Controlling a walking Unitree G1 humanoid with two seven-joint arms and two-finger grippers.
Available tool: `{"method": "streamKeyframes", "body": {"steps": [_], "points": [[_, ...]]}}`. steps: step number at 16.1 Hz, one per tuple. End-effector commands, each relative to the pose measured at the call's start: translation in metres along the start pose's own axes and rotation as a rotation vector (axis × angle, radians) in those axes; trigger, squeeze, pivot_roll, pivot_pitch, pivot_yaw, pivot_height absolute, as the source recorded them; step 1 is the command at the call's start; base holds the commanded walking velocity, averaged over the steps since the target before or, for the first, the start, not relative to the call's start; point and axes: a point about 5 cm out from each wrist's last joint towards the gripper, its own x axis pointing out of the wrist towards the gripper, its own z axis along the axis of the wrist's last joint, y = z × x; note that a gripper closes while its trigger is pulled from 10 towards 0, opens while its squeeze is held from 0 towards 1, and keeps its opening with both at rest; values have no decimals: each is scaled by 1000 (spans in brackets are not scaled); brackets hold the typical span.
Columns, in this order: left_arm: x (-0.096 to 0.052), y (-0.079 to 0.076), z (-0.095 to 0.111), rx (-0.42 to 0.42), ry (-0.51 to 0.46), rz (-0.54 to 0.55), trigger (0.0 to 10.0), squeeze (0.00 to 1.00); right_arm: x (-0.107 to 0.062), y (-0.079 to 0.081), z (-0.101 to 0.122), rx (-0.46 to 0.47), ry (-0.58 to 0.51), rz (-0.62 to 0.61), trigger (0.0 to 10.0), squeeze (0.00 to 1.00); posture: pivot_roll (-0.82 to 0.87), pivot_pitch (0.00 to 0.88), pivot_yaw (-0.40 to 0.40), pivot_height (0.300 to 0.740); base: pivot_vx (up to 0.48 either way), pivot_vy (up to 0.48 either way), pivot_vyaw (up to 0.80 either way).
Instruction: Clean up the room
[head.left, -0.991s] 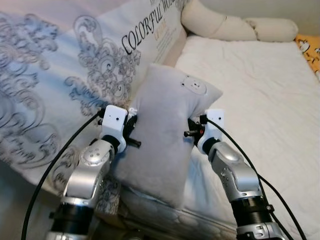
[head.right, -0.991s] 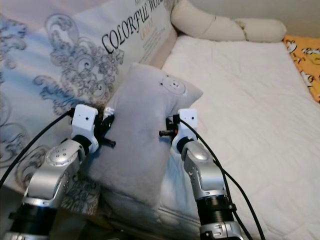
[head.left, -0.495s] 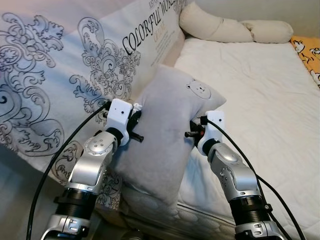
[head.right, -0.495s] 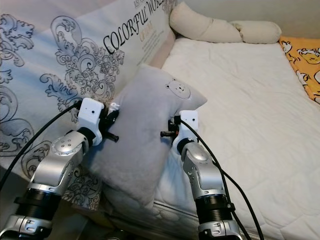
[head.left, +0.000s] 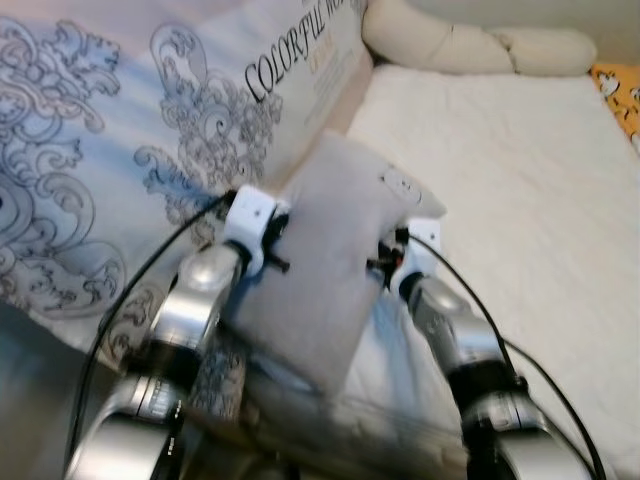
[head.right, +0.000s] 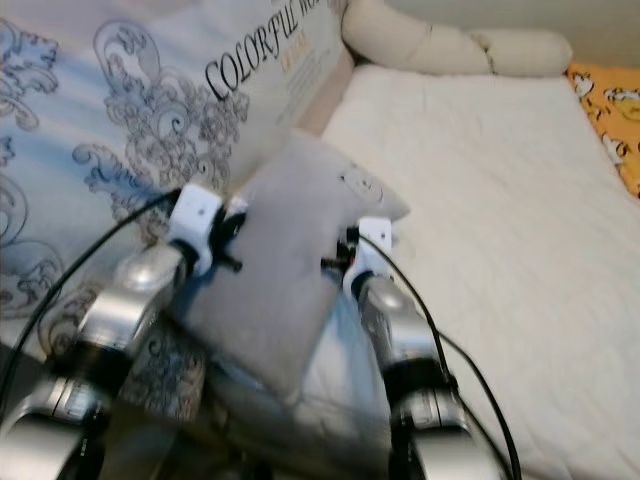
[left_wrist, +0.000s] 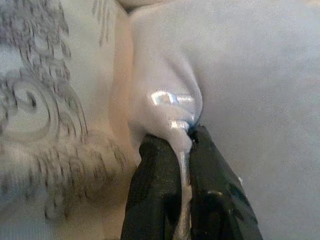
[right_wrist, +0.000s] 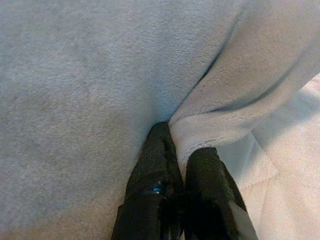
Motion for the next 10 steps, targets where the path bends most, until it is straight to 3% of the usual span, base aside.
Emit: {"method": "streamKeyframes", "body": {"steps": [1, 3, 4, 6, 10], "points": [[11, 6, 24, 60, -74, 11, 10000, 0, 7, 1, 13, 16, -39, -21, 10000, 0, 110, 0, 67, 740, 0, 0, 0], [16, 8, 32, 75, -89, 20, 10000, 0, 10, 1, 18, 25, -44, -33, 10000, 0, 121, 0, 71, 740, 0, 0, 0], [22, 10, 44, 98, -114, 43, 10000, 0, 14, 2, 27, 26, -54, -41, 10000, 1000, 142, 9, 76, 740, 0, 0, 0], [25, 13, 50, 107, -122, 86, 10000, 0, 17, 2, 32, 11, -54, -51, 10000, 1000, 147, 41, 82, 740, 0, 0, 0], [31, 10, 35, 111, -85, 135, 10000, 0, 15, -12, 25, -13, -48, -125, 10000, 1000, 91, 77, 100, 740, 0, 0, 0]]}}
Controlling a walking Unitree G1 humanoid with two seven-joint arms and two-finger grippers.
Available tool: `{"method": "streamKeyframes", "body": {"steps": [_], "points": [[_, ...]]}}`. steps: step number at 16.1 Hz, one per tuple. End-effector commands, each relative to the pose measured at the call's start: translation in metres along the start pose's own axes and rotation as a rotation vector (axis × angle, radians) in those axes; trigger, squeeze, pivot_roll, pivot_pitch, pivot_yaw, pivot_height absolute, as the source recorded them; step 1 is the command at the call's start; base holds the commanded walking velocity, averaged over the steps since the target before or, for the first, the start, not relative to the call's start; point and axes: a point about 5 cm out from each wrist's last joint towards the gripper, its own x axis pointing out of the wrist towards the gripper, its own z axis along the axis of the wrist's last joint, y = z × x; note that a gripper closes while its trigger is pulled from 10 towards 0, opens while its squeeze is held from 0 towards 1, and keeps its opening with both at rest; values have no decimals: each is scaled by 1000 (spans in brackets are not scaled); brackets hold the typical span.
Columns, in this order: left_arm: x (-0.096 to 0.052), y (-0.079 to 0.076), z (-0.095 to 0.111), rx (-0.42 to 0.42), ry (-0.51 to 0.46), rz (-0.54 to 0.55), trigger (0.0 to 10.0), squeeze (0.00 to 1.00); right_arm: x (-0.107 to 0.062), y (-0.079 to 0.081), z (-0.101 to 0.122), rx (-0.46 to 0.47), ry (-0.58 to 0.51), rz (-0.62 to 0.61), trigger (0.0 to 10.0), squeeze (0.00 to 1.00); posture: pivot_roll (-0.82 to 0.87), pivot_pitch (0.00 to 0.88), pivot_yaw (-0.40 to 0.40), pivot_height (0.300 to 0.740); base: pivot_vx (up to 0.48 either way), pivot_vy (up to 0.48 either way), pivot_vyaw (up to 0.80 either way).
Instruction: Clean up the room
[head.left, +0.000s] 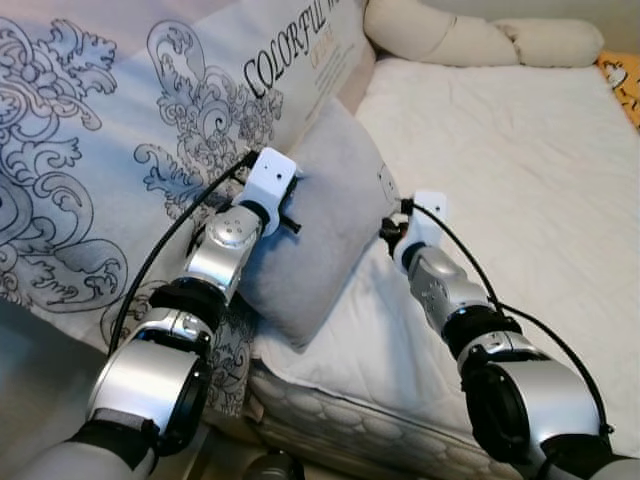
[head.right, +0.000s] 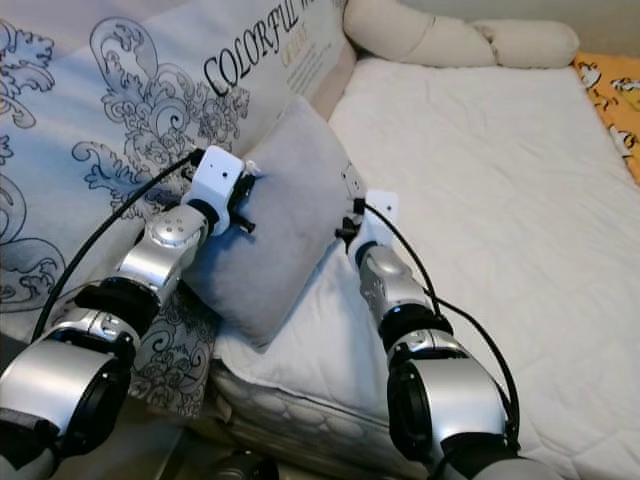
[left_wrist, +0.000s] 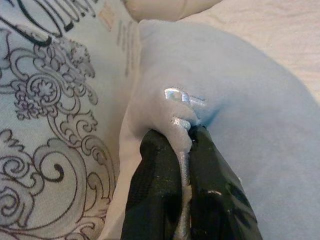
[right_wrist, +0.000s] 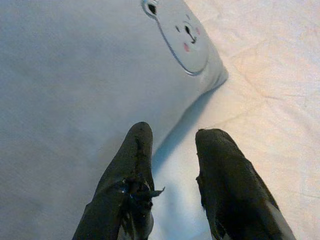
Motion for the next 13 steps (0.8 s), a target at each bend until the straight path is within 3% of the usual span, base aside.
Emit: {"method": "streamKeyframes", "body": {"steps": [1, 2, 4, 5, 8, 13], "points": [[2, 1, 2, 20, -11, 26, 10000, 0, -2, -6, -6, 5, -1, -9, 10000, 608, 82, 78, 101, 740, 0, 0, 0], [2, -1, 0, 23, -3, 30, 10000, 0, -3, -8, -9, 9, -3, -5, 10000, 0, 72, 79, 102, 740, 0, 0, 0], [1, 1, -6, 17, 30, 79, 10000, 0, -7, -6, -14, 7, -35, 81, 10000, 0, 43, 79, 104, 740, 0, 0, 0], [0, 12, -10, -5, 67, 163, 10000, 0, -14, -3, -17, -8, -77, 201, 10000, 0, 38, 74, 108, 740, 0, 0, 0], [-8, 38, -18, -15, 98, 298, 10000, 0, -31, -12, -16, -80, -157, 334, 10000, 0, 34, 59, 117, 740, 0, 0, 0], [-12, 28, -25, -62, 60, 259, 10000, 0, -59, -15, 2, -135, -231, 532, 10000, 0, 57, 20, 107, 740, 0, 0, 0]]}}
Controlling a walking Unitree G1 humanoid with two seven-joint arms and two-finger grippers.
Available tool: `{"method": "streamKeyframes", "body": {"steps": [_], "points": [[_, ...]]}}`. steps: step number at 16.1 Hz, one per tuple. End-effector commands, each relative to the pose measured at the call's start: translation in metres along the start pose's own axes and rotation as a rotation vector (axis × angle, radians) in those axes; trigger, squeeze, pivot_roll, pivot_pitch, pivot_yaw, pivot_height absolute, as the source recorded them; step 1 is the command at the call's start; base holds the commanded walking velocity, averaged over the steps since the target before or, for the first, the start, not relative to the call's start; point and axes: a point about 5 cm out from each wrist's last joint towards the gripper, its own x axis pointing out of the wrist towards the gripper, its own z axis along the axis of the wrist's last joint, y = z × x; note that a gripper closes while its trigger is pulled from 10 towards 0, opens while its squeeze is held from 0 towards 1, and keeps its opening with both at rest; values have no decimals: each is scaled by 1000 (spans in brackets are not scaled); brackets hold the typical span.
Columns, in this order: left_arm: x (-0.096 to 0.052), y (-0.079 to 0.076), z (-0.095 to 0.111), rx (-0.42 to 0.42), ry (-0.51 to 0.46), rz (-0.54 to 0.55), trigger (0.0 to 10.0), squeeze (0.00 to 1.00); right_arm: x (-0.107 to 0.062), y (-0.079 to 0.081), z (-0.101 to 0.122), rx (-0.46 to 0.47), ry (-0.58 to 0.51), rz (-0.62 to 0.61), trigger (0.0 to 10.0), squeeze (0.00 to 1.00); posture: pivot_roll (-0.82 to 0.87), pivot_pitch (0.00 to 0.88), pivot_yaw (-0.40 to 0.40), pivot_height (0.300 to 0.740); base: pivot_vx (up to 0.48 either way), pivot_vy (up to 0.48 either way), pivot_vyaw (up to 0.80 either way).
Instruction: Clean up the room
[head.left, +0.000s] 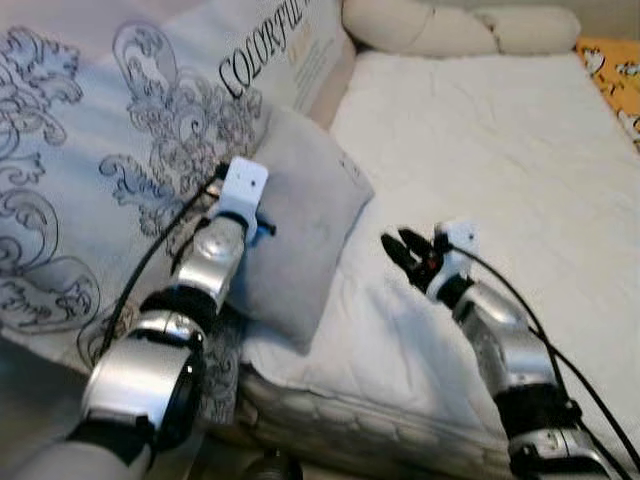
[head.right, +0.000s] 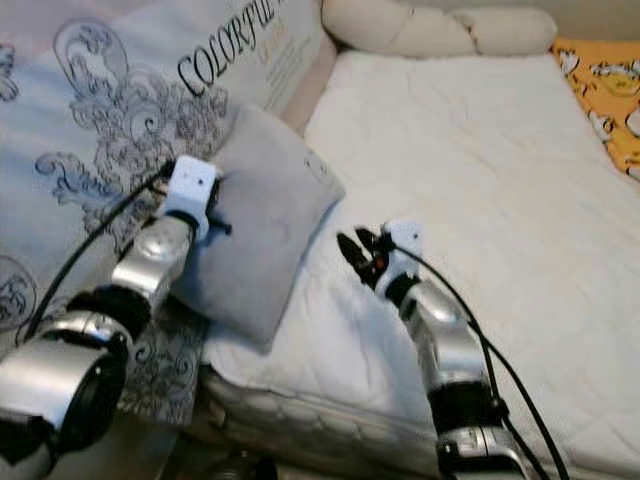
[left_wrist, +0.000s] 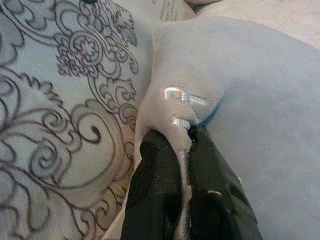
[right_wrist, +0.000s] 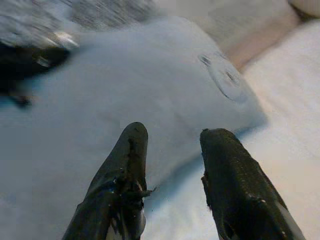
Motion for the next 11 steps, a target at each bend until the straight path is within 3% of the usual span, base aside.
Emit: {"method": "streamKeyframes", "body": {"steps": [1, 5, 6, 9, 10, 11], "points": [[-1, 3, -1, -29, -11, 10, 10000, 0, -1, 7, 5, -16, 2, 66, 10000, 0, 57, 16, 105, 740, 0, 0, 0], [-7, -6, -15, -22, 19, -8, 10000, 39, -10, 14, 5, -55, 36, 131, 10000, 0, 56, 6, 101, 740, 0, 0, 0], [-7, -6, -14, -24, 2, -23, 10000, 1000, -12, 15, 5, -52, 34, 132, 10000, 0, 57, 2, 102, 740, 0, 0, 0], [-8, -4, 0, -83, -117, -83, 10000, 1000, -22, 33, 18, -7, -26, 267, 10000, 0, 59, 0, 108, 740, 0, 0, 0], [-9, -5, 3, -82, -137, -94, 10000, 1000, -25, 34, 19, -9, -26, 286, 10000, 0, 59, 0, 108, 740, 0, 0, 0], [-10, -5, 10, -136, -186, -127, 10000, 1000, -29, 34, 20, -29, -15, 297, 10000, 0, 61, 0, 108, 740, 0, 0, 0]]}}
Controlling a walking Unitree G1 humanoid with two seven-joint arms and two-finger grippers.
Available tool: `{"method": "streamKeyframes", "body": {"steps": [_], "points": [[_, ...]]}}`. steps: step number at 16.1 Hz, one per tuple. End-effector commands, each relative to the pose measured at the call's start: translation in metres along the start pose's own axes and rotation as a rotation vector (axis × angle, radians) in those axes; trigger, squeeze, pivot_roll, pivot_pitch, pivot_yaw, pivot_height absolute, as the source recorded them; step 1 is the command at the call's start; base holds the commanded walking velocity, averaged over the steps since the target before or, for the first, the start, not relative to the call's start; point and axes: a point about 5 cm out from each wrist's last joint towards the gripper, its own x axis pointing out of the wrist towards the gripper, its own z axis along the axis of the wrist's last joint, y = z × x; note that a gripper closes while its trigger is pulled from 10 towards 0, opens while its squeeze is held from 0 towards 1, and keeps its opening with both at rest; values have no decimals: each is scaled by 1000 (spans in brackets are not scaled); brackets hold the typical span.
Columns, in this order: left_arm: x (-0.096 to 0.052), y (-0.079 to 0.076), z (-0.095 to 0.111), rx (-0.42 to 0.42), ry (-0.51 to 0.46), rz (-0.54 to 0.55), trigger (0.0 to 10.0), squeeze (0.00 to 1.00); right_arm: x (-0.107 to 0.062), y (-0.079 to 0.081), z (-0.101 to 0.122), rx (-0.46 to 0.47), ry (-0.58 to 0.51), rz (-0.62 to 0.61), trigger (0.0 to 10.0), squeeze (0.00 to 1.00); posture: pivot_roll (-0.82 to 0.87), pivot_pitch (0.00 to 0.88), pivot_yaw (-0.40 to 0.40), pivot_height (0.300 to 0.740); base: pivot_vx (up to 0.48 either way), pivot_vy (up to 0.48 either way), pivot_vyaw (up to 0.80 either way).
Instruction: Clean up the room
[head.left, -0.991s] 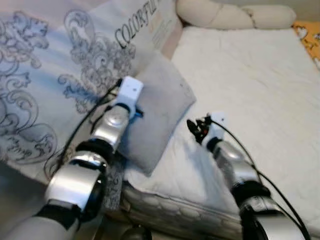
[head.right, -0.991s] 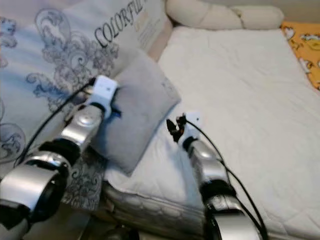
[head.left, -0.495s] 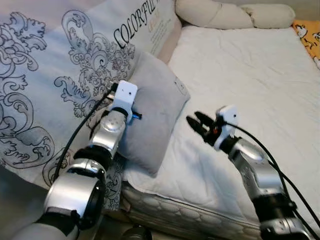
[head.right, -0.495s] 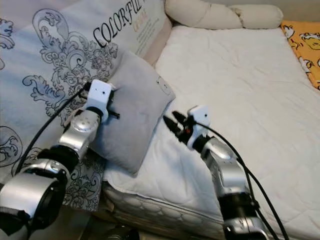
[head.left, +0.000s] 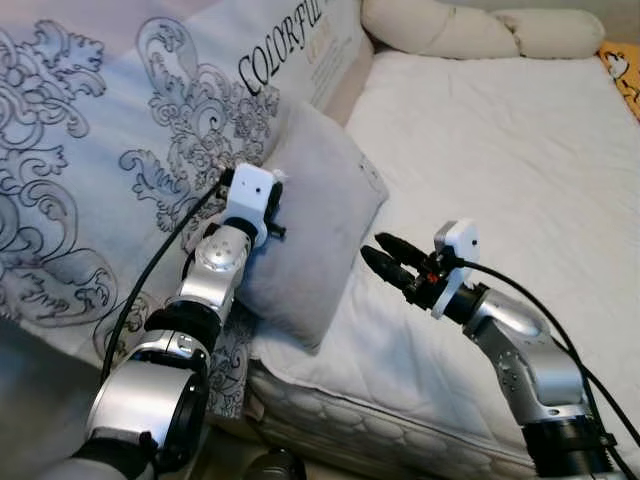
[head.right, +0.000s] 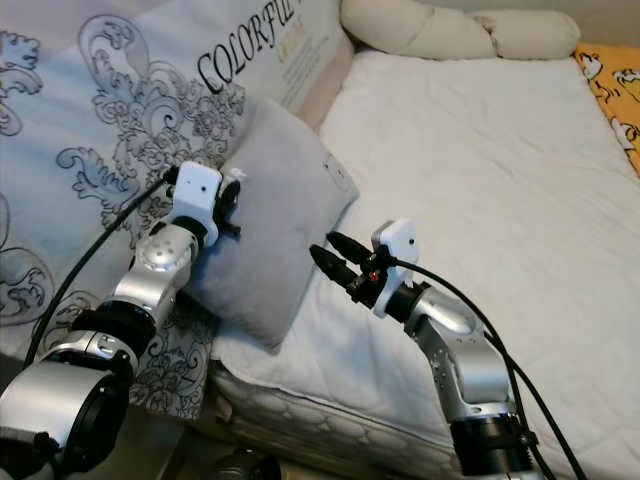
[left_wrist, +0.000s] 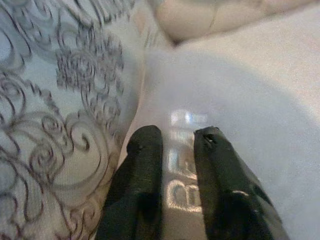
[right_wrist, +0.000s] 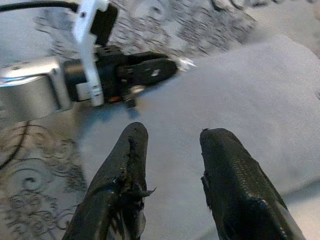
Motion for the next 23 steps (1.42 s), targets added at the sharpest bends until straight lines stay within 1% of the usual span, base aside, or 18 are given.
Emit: {"method": "streamKeyframes", "body": {"steps": [1, 2, 3, 4, 5, 6, 7, 8, 9, 10, 11, 12, 13, 14, 16, 18, 20, 23], "points": [[-2, 8, 8, -62, -66, 21, 10000, 1000, -4, 1, 1, -8, 11, 9, 10000, 0, 62, 0, 107, 740, 0, 0, 0], [-2, 10, 10, -72, -76, 32, 10000, 1000, -5, 1, 1, -10, 11, 6, 10000, 0, 62, 0, 106, 740, 0, 0, 0], [-4, 14, 19, -91, -150, 76, 10000, 1000, -6, -1, 4, -30, 1, -22, 10000, 0, 61, 0, 103, 740, 0, 0, 0], [-14, 14, 29, -136, -210, 44, 10000, 1000, -8, 1, 10, -48, 2, -66, 10000, 0, 43, 0, 104, 740, 0, 0, 0], [-30, 8, 34, -192, -226, 18, 10000, 1000, -8, 4, 14, -29, 1, -97, 10000, 0, 30, 0, 101, 740, 0, 0, 0], [-43, 1, 29, -229, -183, -24, 10000, 1000, -7, 4, 14, -23, 0, -145, 10000, 0, 25, 0, 98, 740, 0, 0, 0], [-48, -2, 28, -231, -183, -39, 10000, 1000, -7, 4, 14, -21, -2, -170, 10000, 0, 22, 0, 96, 740, 0, 0, 0], [-65, -9, 19, -213, -167, -59, 10000, 1000, -6, 3, 10, -31, -15, -260, 10000, 0, 10, 0, 85, 740, 0, 0, 0], [-74, -13, 14, -215, -154, -71, 10000, 1000, -7, 3, 6, -45, -7, -314, 10000, 0, 3, 0, 84, 740, 0, 0, 0], [-89, -20, 10, -236, -112, -88, 10000, 1000, -12, 2, 0, -54, 13, -406, 10000, 0, -4, 0, 72, 740, 0, 0, 0], [-100, -25, 10, -239, -77, -99, 10000, 1000, -17, -1, -2, -26, 13, -480, 10000, 0, 3, 0, 58, 740, 0, 0, 0], [-108, -26, 13, -231, -59, -101, 10000, 1000, -23, -4, 2, 27, -18, -564, 10000, 1000, 12, 0, 45, 740, 0, 0, 0], [-112, -27, 12, -231, -43, -90, 10000, 1000, -27, -5, 3, 20, -18, -593, 10000, 1000, 16, 0, 31, 740, 0, -251, 0], [-121, -20, 3, -223, -10, -40, 10000, 1000, -26, 4, 8, -30, -33, -565, 10000, 1000, -11, 0, 24, 740, 0, -480, 0], [-130, -16, -2, -224, 10, 0, 10000, 1000, -27, 13, 8, -50, -26, -545, 10000, 1000, -16, 0, 15, 740, 0, -480, 0], [-137, -14, 0, -226, 35, 39, 10000, 1000, -33, 15, 5, -36, -2, -584, 10000, 1000, -5, 0, 6, 740, 0, -480, 0], [-143, -13, -4, -246, 73, 70, 10000, 1000, -43, 18, 1, 29, 4, -639, 10000, 1000, -32, 0, 22, 740, 0, -480, 0], [-152, -11, -13, -238, 117, 58, 10000, 1000, -47, 33, -9, -1, 94, -587, 10000, 1000, -32, 0, 23, 740, 0, -480, 0]]}}
